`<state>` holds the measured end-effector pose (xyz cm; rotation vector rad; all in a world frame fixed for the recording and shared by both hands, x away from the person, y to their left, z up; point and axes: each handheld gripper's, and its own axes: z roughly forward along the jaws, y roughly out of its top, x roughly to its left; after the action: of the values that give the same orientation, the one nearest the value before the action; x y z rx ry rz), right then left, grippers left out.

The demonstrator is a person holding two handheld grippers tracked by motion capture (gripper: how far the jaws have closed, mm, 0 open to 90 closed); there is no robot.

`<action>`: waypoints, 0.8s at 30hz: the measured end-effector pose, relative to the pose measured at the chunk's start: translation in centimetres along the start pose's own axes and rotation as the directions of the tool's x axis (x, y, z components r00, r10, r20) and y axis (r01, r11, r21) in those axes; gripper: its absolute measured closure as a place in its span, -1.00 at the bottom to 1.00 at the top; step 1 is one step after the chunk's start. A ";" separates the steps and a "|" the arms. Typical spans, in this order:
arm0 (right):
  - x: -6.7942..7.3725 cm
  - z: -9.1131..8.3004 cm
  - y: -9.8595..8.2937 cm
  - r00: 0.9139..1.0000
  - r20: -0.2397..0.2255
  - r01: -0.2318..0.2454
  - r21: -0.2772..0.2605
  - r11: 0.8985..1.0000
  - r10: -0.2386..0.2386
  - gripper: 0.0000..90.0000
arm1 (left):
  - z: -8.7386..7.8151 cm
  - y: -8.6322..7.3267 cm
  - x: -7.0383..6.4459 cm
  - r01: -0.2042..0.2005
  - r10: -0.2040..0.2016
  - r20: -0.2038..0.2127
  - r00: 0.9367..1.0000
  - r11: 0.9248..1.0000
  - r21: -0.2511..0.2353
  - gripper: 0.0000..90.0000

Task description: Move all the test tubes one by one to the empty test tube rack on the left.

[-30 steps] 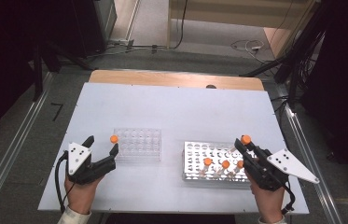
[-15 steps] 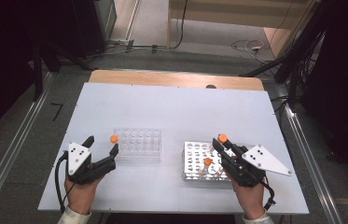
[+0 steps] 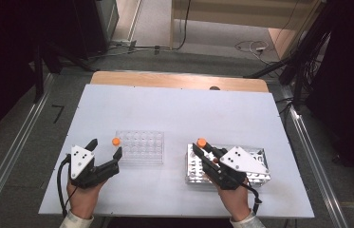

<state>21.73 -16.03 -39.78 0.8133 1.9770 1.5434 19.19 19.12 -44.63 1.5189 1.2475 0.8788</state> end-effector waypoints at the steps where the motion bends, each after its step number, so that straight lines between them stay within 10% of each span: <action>1: 0.0 0.0 0.0 1.000 0.000 0.000 0.000 1.000 0.000 0.60 | 0.0 0.0 0.0 0.000 0.000 0.000 1.000 1.000 0.000 -0.61; 24: 5.4 4.7 -2.0 0.987 -0.152 0.062 0.097 0.993 -0.047 0.60 | -1.5 1.2 -2.0 -0.016 0.021 0.100 0.995 0.999 -0.045 -0.56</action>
<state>20.94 -9.33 -42.96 0.6943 2.1825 1.5217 17.67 17.42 -42.94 1.5228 1.1360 0.8269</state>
